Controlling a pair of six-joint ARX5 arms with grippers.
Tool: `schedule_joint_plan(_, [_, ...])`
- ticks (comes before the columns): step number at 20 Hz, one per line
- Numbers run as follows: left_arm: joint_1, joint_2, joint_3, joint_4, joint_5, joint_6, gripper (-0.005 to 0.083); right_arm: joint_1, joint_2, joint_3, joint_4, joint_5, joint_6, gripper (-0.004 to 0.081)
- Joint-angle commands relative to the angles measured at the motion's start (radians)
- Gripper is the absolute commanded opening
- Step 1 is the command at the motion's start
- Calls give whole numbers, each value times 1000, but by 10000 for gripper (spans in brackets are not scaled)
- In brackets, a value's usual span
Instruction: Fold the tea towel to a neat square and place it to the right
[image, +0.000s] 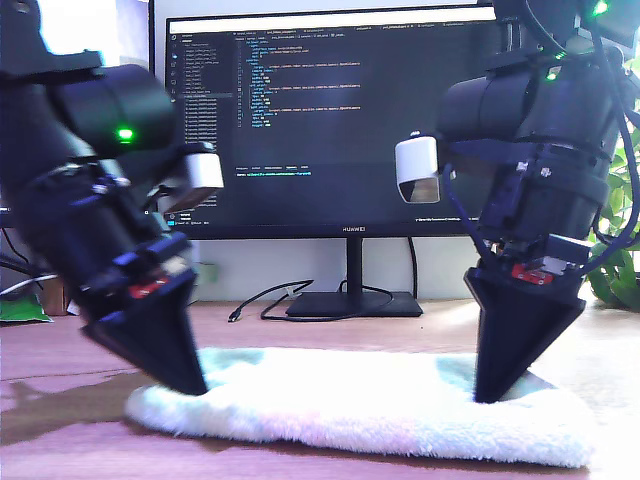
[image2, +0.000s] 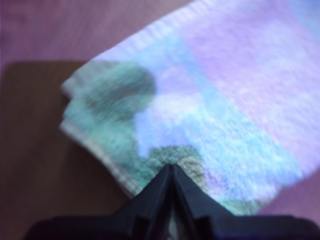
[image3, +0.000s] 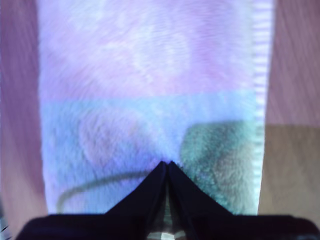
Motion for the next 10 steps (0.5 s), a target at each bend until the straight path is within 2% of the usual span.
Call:
schedule_joint_plan(1, [8,88,-34,-1,-41,3,-21,5,24,-16,-50,6,31,-11])
schedule_joint_plan(6, [6,119,13,62,-39,63,-21,102,24,-16,-75,-50,69,-10])
schedule_joint_plan(10, [7,135,19,127,-36,97,-21,199,24,-16,14,-46,152,-11])
